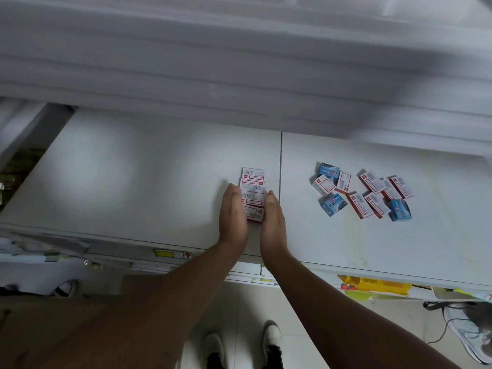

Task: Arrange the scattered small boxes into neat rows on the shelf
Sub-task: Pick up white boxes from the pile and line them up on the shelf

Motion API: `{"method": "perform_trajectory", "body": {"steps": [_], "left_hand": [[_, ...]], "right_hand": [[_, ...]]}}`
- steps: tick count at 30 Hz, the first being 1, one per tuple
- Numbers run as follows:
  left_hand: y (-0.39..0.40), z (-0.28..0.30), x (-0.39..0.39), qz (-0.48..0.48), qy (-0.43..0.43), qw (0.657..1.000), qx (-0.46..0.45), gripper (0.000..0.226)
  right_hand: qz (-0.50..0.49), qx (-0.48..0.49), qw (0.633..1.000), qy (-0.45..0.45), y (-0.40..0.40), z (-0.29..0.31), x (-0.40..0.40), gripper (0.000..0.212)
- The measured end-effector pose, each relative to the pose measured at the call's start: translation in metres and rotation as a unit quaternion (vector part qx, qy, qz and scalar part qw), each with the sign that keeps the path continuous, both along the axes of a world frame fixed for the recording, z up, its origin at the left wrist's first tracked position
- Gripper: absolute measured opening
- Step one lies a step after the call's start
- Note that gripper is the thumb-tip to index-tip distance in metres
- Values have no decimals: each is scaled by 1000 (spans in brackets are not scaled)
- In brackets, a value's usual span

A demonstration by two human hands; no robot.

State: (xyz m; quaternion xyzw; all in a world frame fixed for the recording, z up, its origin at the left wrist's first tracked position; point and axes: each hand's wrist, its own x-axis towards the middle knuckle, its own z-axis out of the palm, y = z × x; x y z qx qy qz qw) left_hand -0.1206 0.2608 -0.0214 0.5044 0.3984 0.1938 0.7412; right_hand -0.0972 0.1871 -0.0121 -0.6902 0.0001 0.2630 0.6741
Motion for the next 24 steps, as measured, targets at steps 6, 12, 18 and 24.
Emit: {"method": "perform_trajectory", "body": {"steps": [6,12,18,24], "left_hand": [[10,-9,6,-11,0,1000,7,55],[15,-6,11,-12,10,1000,24,54],[17,1,21,1,6,1000,19,58],[20,8,31,5,15,1000,24,55]], "right_hand": [[14,1,1000,-3,5,-2,10,54],[21,7,1000,-9,13,3,19,55],[31,-2,999,-14,21,4,34,66],[26,-1,1000,-5,26,6,45,48]]}}
